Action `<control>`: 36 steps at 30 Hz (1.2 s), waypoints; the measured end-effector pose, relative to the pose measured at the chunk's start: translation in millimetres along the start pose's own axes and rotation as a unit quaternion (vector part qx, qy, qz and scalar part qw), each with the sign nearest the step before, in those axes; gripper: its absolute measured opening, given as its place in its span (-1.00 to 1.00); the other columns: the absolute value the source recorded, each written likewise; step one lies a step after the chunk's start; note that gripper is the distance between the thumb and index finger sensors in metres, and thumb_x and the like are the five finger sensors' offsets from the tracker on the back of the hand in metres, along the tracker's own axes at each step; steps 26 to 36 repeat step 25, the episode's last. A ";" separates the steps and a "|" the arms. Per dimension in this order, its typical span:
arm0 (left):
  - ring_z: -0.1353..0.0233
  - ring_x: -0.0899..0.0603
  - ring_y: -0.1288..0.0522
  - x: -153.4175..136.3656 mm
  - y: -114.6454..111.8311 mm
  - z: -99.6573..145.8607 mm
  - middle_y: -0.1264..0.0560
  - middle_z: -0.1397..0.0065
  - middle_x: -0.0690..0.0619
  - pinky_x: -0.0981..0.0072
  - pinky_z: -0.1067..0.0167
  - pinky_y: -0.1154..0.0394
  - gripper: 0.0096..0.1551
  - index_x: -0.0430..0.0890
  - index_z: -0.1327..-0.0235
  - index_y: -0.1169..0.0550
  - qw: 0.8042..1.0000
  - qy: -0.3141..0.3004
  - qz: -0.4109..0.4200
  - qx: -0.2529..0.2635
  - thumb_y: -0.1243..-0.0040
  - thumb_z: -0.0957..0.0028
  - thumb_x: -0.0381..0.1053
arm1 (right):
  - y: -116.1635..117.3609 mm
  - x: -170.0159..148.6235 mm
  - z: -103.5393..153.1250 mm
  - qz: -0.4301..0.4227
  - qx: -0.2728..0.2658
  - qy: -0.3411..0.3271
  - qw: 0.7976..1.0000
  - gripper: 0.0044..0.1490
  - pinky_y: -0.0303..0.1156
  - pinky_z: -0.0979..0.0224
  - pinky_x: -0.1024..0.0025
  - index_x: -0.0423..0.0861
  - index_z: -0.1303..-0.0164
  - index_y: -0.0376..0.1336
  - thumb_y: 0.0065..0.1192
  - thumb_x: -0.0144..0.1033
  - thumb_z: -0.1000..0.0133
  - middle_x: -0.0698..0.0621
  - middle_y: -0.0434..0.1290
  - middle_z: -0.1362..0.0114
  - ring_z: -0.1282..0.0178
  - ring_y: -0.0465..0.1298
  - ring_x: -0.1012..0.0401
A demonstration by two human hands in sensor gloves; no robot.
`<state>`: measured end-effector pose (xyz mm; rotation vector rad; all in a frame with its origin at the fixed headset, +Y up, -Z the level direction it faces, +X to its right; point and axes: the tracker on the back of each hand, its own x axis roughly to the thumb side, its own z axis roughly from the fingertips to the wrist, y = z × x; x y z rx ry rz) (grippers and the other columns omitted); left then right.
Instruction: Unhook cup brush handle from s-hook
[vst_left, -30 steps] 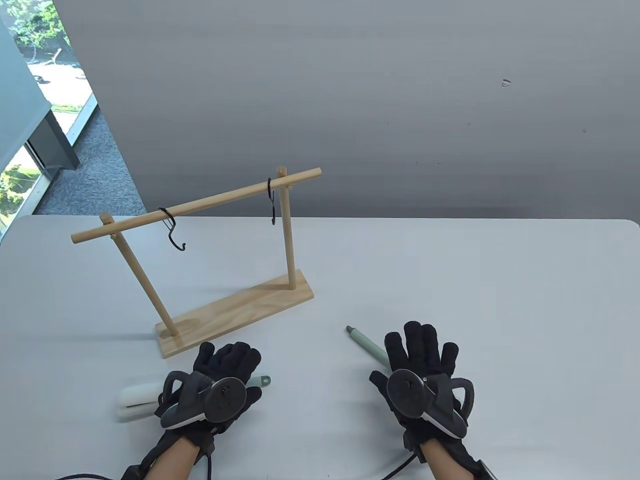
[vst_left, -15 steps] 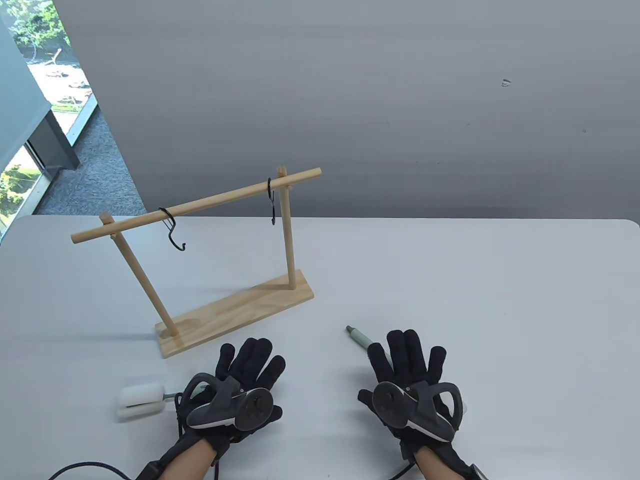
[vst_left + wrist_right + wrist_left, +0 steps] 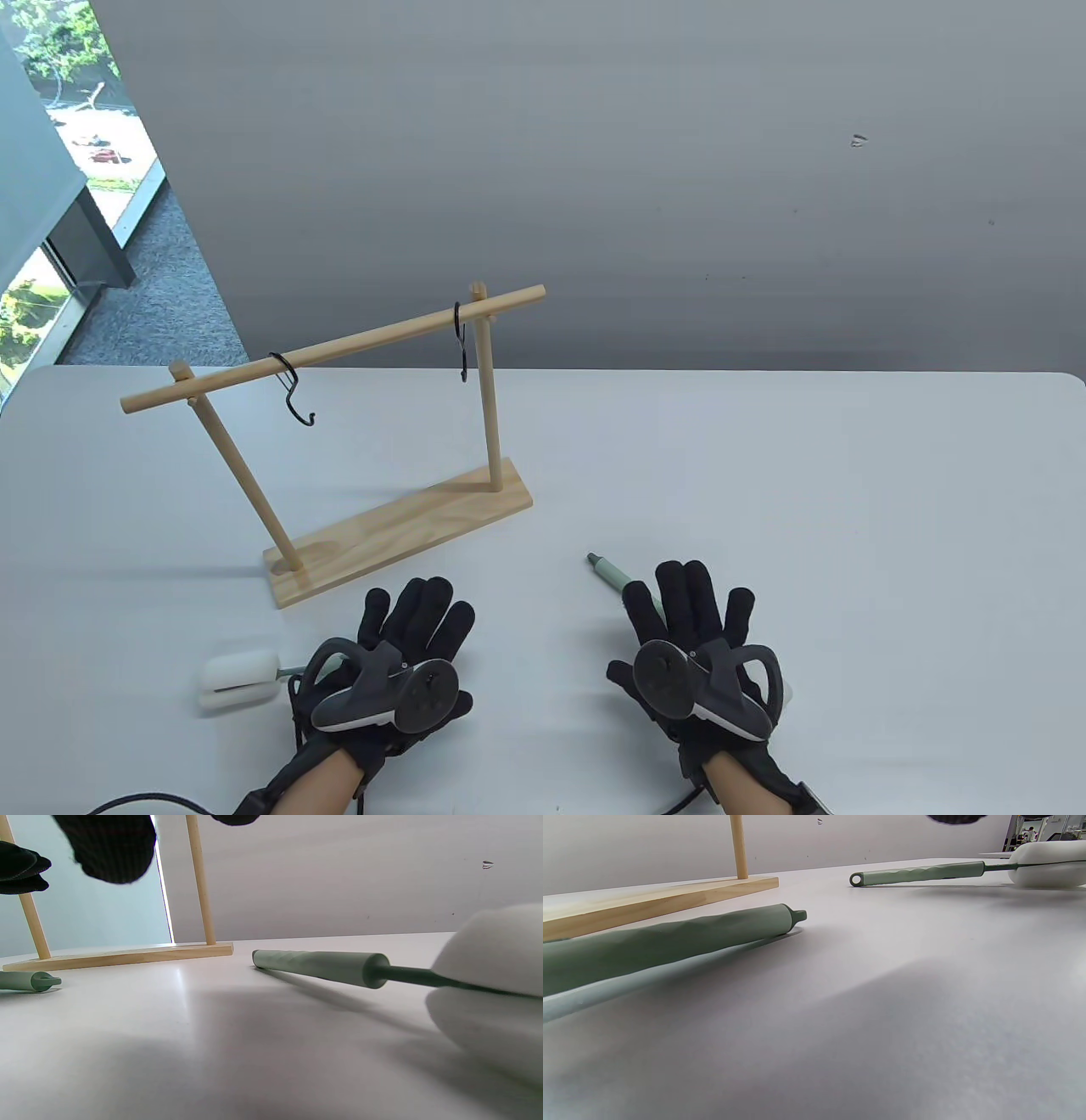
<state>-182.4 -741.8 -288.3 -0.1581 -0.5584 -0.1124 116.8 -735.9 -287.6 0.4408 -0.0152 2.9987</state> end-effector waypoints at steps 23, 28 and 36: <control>-0.67 -0.48 0.17 -7.0 -3.4 0.5 0.34 -0.62 -0.32 -0.48 -0.40 0.23 0.10 -0.09 -0.46 0.25 0.999 0.016 0.010 -0.027 0.07 0.06 0.39 | -0.8 -2.8 0.6 -0.009 0.015 0.010 1.000 0.08 -0.56 -0.36 -0.50 -0.10 -0.60 -0.30 0.06 0.12 -0.08 -0.33 -0.45 -0.62 -0.67 -0.38 -0.27; -0.67 -0.48 0.17 -7.2 -3.3 0.6 0.34 -0.62 -0.32 -0.48 -0.40 0.23 0.10 -0.09 -0.46 0.25 0.999 0.017 0.010 -0.031 0.07 0.06 0.39 | -1.1 -2.9 0.9 -0.010 0.016 0.012 1.000 0.08 -0.56 -0.35 -0.50 -0.10 -0.60 -0.30 0.07 0.12 -0.08 -0.34 -0.45 -0.62 -0.67 -0.38 -0.27; -0.67 -0.48 0.17 -7.2 -3.3 0.6 0.34 -0.62 -0.32 -0.48 -0.40 0.23 0.10 -0.09 -0.46 0.25 0.999 0.017 0.010 -0.031 0.07 0.06 0.39 | -1.1 -2.9 0.9 -0.010 0.016 0.012 1.000 0.08 -0.56 -0.35 -0.50 -0.10 -0.60 -0.30 0.07 0.12 -0.08 -0.34 -0.45 -0.62 -0.67 -0.38 -0.27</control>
